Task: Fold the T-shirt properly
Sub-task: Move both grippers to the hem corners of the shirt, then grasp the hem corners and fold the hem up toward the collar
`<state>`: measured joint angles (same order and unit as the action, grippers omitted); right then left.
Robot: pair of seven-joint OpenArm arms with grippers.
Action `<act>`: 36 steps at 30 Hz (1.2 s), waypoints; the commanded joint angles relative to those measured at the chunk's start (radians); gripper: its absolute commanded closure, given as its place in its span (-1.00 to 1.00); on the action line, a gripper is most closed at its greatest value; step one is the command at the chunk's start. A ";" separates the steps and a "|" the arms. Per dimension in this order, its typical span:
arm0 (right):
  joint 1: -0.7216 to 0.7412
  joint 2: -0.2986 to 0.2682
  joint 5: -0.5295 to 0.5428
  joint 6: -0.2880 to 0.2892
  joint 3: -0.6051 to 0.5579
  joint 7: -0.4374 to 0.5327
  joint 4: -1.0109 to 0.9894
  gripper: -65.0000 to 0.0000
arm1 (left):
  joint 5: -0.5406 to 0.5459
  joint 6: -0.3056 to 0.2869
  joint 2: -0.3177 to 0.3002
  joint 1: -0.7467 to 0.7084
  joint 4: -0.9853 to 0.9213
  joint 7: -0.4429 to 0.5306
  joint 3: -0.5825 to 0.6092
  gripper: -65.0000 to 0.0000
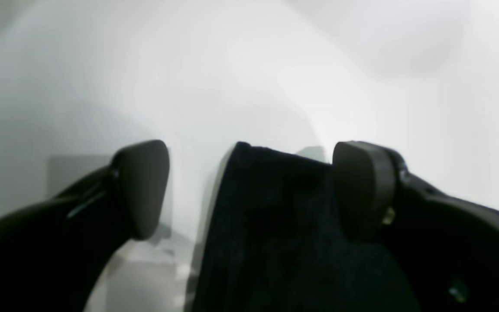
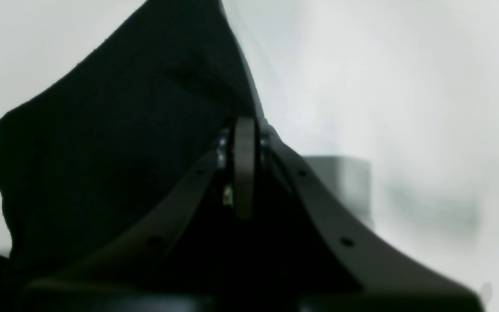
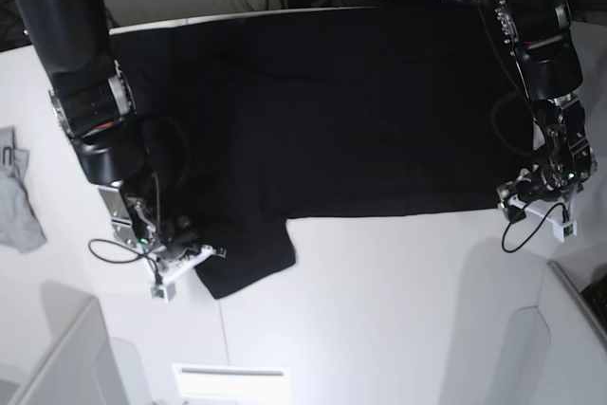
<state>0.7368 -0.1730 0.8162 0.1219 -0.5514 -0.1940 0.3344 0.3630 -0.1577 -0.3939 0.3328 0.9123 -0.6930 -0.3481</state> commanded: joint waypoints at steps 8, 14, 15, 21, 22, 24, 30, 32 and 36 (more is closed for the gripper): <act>0.010 -0.006 -0.005 -0.005 0.001 -0.032 0.047 1.00 | -0.003 0.000 0.003 0.010 0.001 -0.029 -0.003 0.76; 0.004 -0.020 -0.004 -0.006 0.001 -0.032 0.073 1.00 | 0.005 0.000 0.003 0.010 0.012 -0.032 -0.003 1.00; 0.004 -0.020 -0.004 -0.006 0.001 -0.032 0.073 1.00 | 0.005 0.000 0.002 0.010 0.012 -0.034 -0.003 1.00; 0.004 -0.033 -0.004 -0.006 0.001 0.011 0.073 1.00 | 0.006 -0.001 -0.004 -0.021 0.103 -0.035 -0.013 1.00; 0.004 -0.035 -0.002 -0.008 0.001 0.012 0.073 1.00 | 0.006 -0.001 -0.004 -0.033 0.135 -0.035 -0.013 1.00; 0.005 -0.038 -0.002 -0.008 0.004 0.018 0.076 1.00 | 0.006 -0.001 0.000 -0.042 0.176 -0.037 -0.013 1.00; -0.049 -0.087 -0.007 -0.011 0.103 0.017 0.245 1.00 | 0.008 -0.001 0.000 -0.064 0.230 -0.037 -0.015 1.00; -0.075 -0.102 -0.007 -0.044 0.120 -0.009 0.314 1.00 | 0.008 -0.001 -0.001 -0.064 0.233 -0.038 -0.015 1.00; -0.124 -0.136 -0.007 -0.101 0.136 -0.046 0.467 1.00 | 0.009 -0.001 -0.001 -0.070 0.268 -0.038 -0.015 1.00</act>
<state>0.5751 -0.2970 0.8066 0.0158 -0.4248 -0.2649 0.7864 0.3660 -0.1577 -0.3740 0.2424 1.1591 -0.7517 -0.3588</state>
